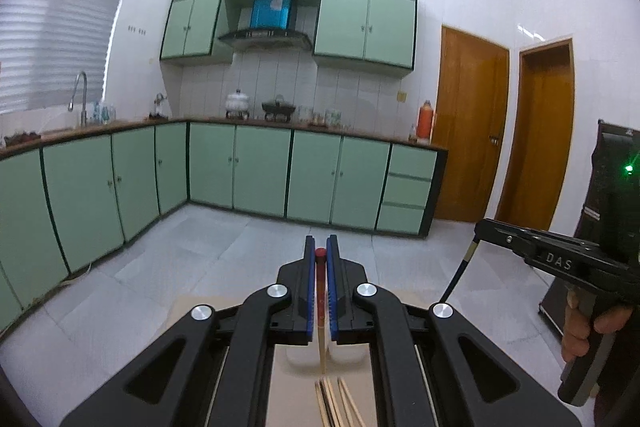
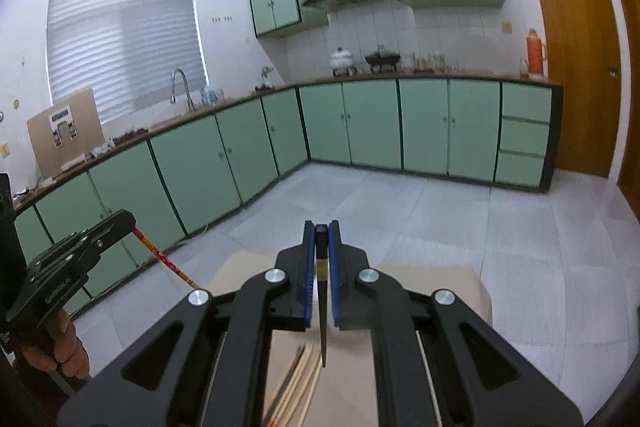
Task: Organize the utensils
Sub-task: 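Lift both chopsticks and lower them into the white holder, then open both grippers and pull back toward the remaining chopsticks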
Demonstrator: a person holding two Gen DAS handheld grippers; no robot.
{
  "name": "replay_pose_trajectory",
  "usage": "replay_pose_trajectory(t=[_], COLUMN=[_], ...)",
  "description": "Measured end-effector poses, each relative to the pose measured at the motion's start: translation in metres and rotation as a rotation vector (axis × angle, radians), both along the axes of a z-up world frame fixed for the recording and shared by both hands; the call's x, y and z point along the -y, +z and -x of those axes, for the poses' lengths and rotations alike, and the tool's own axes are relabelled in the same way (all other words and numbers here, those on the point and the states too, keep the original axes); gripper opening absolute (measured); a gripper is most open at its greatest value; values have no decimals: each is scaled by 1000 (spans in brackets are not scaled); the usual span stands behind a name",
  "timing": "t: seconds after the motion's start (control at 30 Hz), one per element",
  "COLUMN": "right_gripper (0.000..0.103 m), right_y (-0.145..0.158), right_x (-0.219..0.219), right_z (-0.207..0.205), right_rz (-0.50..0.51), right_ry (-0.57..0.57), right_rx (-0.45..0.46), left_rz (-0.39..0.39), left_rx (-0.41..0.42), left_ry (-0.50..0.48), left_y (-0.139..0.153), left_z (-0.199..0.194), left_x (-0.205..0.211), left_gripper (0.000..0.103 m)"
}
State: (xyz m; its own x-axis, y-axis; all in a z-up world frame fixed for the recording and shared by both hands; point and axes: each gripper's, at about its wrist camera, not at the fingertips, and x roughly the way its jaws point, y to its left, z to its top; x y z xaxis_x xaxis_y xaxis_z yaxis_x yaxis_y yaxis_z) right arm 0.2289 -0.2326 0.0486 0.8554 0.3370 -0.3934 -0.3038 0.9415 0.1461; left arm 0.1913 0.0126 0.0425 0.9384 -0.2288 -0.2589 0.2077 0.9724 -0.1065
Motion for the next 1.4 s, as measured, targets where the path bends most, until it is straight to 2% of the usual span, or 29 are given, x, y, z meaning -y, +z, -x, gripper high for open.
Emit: replay_pose_trajectory(t=[0.17, 0.33, 0.5, 0.63, 0.73, 0.8, 0.87, 0.97, 1.03, 1.07, 1.13, 1.27, 1.4], right_gripper=[6, 6, 6, 6, 9, 17, 30, 41, 48, 51, 63, 72, 75], right_y=[27, 20, -17, -47, -57, -59, -57, -50, -48, -49, -55, -83, -123], right_x=[4, 7, 7, 3, -1, 0, 7, 12, 15, 16, 18, 15, 10], right_z=[-37, -78, -109, -119, -115, -107, -96, -76, -56, -44, -14, 39, 78], right_rz=[-4, -10, 11, 17, 25, 27, 6, 9, 23, 30, 47, 81, 87], right_ry=[-21, -59, -85, -61, -52, -59, -73, -99, -116, -124, -155, -193, -213], right_rx=[51, 63, 5, -59, -73, -64, -47, -6, 24, 42, 88, 132, 102], left_rz=[0, -34, -35, -46, -62, -59, -51, -47, -45, -49, -49, -44, -69], left_rx=[81, 113, 33, -65, -114, -117, -109, -83, -62, -54, -42, -48, -105], left_ry=[7, 20, 13, -4, -5, -11, -10, -1, 7, 17, 33, 50, 57], left_y=[31, 32, 0, -35, -50, -54, -51, -45, -41, -40, -44, -68, -105], left_z=[-26, -66, -108, -134, -139, -132, -123, -102, -82, -74, -51, -7, 29], left_x=[4, 20, 32, 38, 39, 36, 33, 27, 23, 22, 18, 13, 11], left_gripper=[5, 5, 5, 5, 7, 9, 16, 28, 39, 41, 44, 50, 54])
